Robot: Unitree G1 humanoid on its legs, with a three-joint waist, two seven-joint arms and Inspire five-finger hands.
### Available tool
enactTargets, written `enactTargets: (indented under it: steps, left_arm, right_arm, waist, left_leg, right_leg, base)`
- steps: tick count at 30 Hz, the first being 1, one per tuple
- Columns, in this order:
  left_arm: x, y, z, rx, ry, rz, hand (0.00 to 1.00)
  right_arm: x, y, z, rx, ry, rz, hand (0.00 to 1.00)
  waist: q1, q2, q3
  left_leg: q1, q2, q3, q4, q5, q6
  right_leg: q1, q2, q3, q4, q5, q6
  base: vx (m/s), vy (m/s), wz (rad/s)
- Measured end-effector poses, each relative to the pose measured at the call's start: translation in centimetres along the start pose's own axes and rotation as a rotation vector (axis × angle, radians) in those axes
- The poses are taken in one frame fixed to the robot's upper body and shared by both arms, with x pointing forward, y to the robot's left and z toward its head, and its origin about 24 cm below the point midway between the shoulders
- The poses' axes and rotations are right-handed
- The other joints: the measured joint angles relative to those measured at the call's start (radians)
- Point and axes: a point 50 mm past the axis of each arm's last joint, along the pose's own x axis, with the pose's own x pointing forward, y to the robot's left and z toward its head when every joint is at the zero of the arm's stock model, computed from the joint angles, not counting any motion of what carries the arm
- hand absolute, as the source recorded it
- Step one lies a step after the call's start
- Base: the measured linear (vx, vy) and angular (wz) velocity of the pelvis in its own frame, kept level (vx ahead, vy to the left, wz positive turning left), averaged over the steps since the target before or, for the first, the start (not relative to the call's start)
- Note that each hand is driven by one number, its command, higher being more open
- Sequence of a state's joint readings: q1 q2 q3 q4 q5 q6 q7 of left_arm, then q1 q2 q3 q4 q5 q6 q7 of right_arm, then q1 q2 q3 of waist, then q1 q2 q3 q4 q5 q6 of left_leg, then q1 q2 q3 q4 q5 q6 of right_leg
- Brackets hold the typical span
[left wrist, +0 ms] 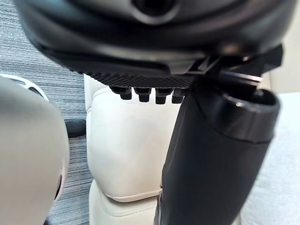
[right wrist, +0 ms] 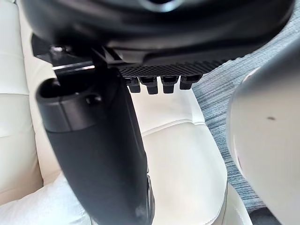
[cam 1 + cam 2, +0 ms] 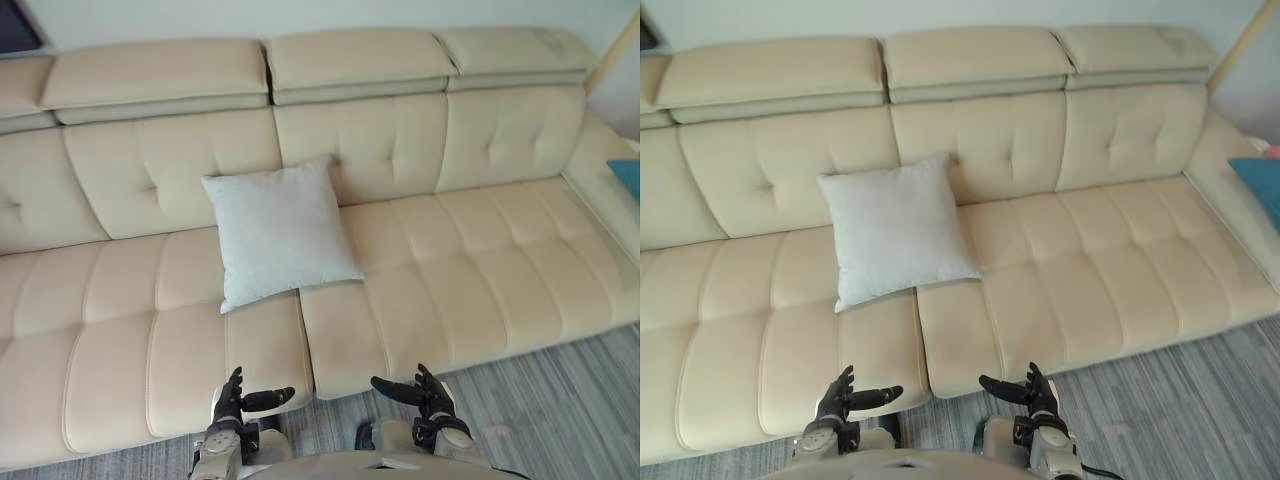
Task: Pick up cushions and gather them together orderly.
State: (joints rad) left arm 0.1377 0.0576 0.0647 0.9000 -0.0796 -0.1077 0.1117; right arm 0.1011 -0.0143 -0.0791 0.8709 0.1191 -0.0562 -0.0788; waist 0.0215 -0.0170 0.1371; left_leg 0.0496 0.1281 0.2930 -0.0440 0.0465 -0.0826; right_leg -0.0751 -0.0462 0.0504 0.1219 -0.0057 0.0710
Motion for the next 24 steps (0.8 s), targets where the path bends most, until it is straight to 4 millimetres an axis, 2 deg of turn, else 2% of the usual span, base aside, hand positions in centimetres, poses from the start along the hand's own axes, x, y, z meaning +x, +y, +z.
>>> enactTargets:
  steps: [1, 2, 3, 4, 5, 6, 8, 9, 10, 12, 13, 17, 18, 21, 23, 24]
  left_arm:
    - [0.2, 0.3, 0.6, 0.012, -0.017, 0.006, 1.00]
    - [0.3, 0.2, 0.8, 0.014, -0.020, 0.005, 1.00]
    - [0.4, 0.3, 1.1, 0.015, -0.029, 0.008, 1.00]
    - [0.5, 0.5, 1.3, 0.007, -0.030, 0.018, 1.00]
    - [0.5, 0.5, 1.3, 0.006, -0.033, 0.020, 1.00]
    - [0.5, 0.6, 1.6, 0.004, -0.043, 0.027, 1.00]
    - [0.6, 0.1, 2.2, -0.013, -0.060, 0.019, 1.00]
    - [0.6, -0.3, 2.4, -0.019, -0.070, 0.011, 1.00]
    - [0.7, -1.4, 2.9, -0.034, -0.077, -0.013, 1.00]
    - [0.7, -1.9, 3.0, -0.039, -0.081, -0.023, 1.00]
    - [0.8, -1.8, 3.2, -0.040, -0.087, -0.020, 1.00]
    - [0.8, -2.0, 3.8, -0.040, -0.107, -0.017, 1.00]
    - [0.9, -2.2, 4.3, -0.043, -0.121, -0.021, 1.00]
    - [0.8, -2.3, 4.5, -0.049, -0.131, -0.017, 1.00]
    - [0.7, -2.8, 4.3, -0.060, -0.125, -0.027, 1.00]
    - [0.7, -2.8, 4.3, -0.058, -0.124, -0.029, 1.00]
  right_arm:
    - [0.1, 0.6, 0.2, -0.016, -0.006, 0.019, 1.00]
    - [0.1, 0.6, 0.3, -0.017, -0.008, 0.020, 1.00]
    - [0.2, 0.7, 0.7, -0.014, -0.020, 0.021, 1.00]
    - [0.0, 0.5, 0.3, -0.014, -0.013, 0.012, 1.00]
    - [-0.1, 0.5, 0.1, -0.013, -0.008, 0.010, 1.00]
    - [-0.1, 0.5, -0.1, -0.013, -0.002, 0.011, 1.00]
    - [0.1, 0.6, 0.3, -0.014, -0.012, 0.010, 1.00]
    - [0.2, 0.7, 0.9, -0.015, -0.026, 0.011, 1.00]
    - [0.7, 0.2, 1.8, -0.032, -0.041, -0.004, 1.00]
    - [0.6, 0.1, 1.4, -0.032, -0.027, -0.014, 1.00]
    - [0.4, 0.1, 0.9, -0.028, -0.014, -0.019, 1.00]
    - [0.3, 0.3, 0.8, -0.021, -0.014, -0.022, 1.00]
    - [0.3, 0.5, 0.9, -0.011, -0.020, -0.021, 1.00]
    - [0.0, 0.3, 0.7, 0.006, -0.028, -0.033, 1.00]
    - [0.0, 0.0, 0.7, 0.018, -0.033, -0.045, 1.00]
    - [0.0, 0.2, 0.4, 0.035, -0.018, -0.043, 1.00]
  waist:
    - [0.001, -0.015, 0.012]
    - [0.002, -0.013, 0.016]
    - [0.001, -0.015, 0.031]
    - [0.002, -0.025, 0.028]
    - [0.002, -0.030, 0.026]
    - [0.012, -0.044, 0.021]
    - [0.033, -0.034, 0.005]
    - [0.038, -0.026, 0.004]
    - [0.034, 0.009, 0.029]
    - [0.036, 0.025, 0.030]
    - [0.037, 0.019, 0.037]
    - [0.035, 0.012, 0.040]
    - [0.033, 0.006, 0.047]
    - [0.031, -0.017, 0.050]
    - [0.023, 0.004, 0.042]
    - [0.023, -0.012, 0.037]
  left_leg:
    - [-0.047, 0.014, 0.017, 0.057, -0.020, 0.016]
    - [-0.067, 0.032, 0.023, 0.070, -0.021, 0.021]
    - [-0.073, 0.034, 0.026, 0.089, -0.022, 0.018]
    - [-0.071, 0.029, 0.006, 0.101, -0.023, 0.017]
    - [-0.072, 0.025, -0.005, 0.104, -0.023, 0.017]
    - [-0.078, 0.013, -0.015, 0.108, -0.019, 0.011]
    - [-0.130, 0.015, -0.031, 0.110, 0.002, 0.008]
    - [-0.161, 0.016, -0.038, 0.111, 0.017, 0.006]
    - [-0.205, 0.031, -0.070, 0.100, 0.049, 0.003]
    - [-0.212, 0.036, -0.102, 0.073, 0.079, -0.001]
    - [-0.216, 0.037, -0.124, 0.059, 0.100, -0.005]
    - [-0.264, 0.036, -0.139, 0.036, 0.155, -0.009]
    - [-0.291, 0.035, -0.126, 0.104, 0.108, 0.003]
    - [-0.279, 0.024, -0.081, 0.370, -0.095, 0.015]
    - [-0.241, 0.019, -0.086, 0.340, -0.138, 0.021]
    - [-0.218, -0.004, -0.078, 0.277, -0.124, 0.031]
  right_leg:
    - [-0.043, -0.003, -0.024, 0.023, 0.019, 0.006]
    - [-0.049, -0.006, -0.041, 0.029, 0.010, 0.002]
    - [-0.089, -0.034, -0.137, 0.212, -0.081, -0.035]
    - [-0.083, -0.078, -0.215, 0.433, -0.183, -0.008]
    - [-0.067, -0.087, -0.219, 0.466, -0.201, 0.001]
    - [-0.045, -0.094, -0.210, 0.452, -0.225, 0.016]
    - [-0.022, -0.055, -0.201, 0.314, -0.240, 0.011]
    - [-0.019, -0.043, -0.195, 0.245, -0.245, -0.004]
    - [-0.019, -0.021, -0.221, 0.171, -0.206, -0.040]
    - [-0.013, -0.008, -0.252, 0.148, -0.193, -0.047]
    - [-0.008, -0.005, -0.281, 0.139, -0.191, -0.050]
    - [-0.044, -0.016, -0.333, 0.134, -0.173, -0.068]
    - [-0.049, -0.032, -0.345, 0.140, -0.168, -0.069]
    - [-0.038, -0.098, -0.342, 0.160, -0.159, -0.051]
    - [-0.027, -0.100, -0.337, 0.143, -0.144, -0.020]
    - [-0.017, -0.107, -0.330, 0.115, -0.127, 0.002]
  base:
    - [-0.12, -0.014, -0.45]
    - [-0.14, -0.068, -0.30]
    - [-0.10, -0.072, 0.10]
    - [-0.08, -0.103, 0.25]
    - [-0.05, -0.130, 0.43]
    - [-0.08, -0.222, 0.25]
    - [-0.07, -0.182, 0.08]
    - [-0.11, -0.116, 0.21]
    - [-0.14, -0.118, 0.30]
    - [-0.13, -0.037, 0.50]
    - [-0.11, -0.019, 0.52]
    - [-0.09, 0.038, 0.35]
    - [-0.05, 0.116, 0.27]
    - [0.01, 0.169, 0.06]
    - [-0.02, 0.214, -0.01]
    - [-0.05, 0.248, -0.02]
